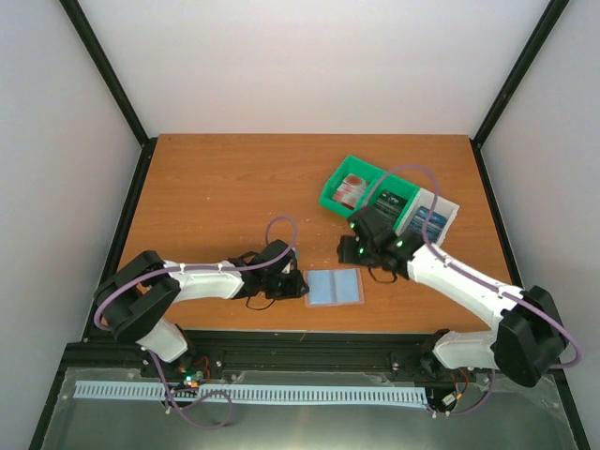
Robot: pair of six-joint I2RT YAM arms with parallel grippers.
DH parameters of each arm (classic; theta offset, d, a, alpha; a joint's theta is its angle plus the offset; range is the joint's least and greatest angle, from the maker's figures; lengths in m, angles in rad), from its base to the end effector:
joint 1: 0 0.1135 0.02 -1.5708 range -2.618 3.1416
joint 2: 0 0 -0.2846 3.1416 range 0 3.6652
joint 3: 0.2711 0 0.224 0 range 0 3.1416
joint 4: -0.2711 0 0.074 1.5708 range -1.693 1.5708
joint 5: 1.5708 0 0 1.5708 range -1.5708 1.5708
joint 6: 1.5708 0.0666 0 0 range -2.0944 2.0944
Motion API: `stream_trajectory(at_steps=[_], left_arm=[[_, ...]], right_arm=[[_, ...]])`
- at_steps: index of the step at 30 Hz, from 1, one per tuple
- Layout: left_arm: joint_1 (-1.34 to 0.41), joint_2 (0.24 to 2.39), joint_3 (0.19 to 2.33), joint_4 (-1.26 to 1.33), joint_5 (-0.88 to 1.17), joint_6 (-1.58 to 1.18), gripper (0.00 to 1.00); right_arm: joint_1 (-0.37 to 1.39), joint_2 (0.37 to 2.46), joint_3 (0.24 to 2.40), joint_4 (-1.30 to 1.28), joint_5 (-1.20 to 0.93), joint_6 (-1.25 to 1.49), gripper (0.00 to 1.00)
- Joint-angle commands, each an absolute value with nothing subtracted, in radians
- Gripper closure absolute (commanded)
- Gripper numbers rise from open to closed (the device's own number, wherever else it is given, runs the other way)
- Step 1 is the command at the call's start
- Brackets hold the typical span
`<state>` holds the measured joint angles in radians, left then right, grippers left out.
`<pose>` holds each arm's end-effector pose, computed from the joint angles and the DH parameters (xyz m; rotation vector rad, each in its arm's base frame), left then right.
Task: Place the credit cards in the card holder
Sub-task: Open the card holder at the center of the board, then adjust the storage box at the center of the board.
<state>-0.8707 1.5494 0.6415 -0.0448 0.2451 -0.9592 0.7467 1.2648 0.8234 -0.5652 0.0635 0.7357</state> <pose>0.1644 -0.2202 0.1519 -0.0139 2.8105 -0.9216 0.1718 0.1532 0.2282 0.0098 2.6470 0.4559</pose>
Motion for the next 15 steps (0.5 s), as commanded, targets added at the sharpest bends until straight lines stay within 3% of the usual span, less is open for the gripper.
stream_trajectory(at_steps=[1, 7, 15], left_arm=[[-0.851, 1.528, 0.696, -0.132, 0.197, -0.868, 0.71], [-0.847, 1.504, 0.767, -0.218, 0.235, -0.783, 0.60], [-0.780, 1.435, 0.823, -0.279, 0.281, -0.721, 0.36]], right_arm=[[0.589, 1.279, 0.992, -0.657, 0.031, 0.461, 0.42], [0.380, 1.415, 1.205, -0.722, -0.026, 0.177, 0.42], [0.173, 1.606, 1.353, -0.738, -0.129, -0.165, 0.43]])
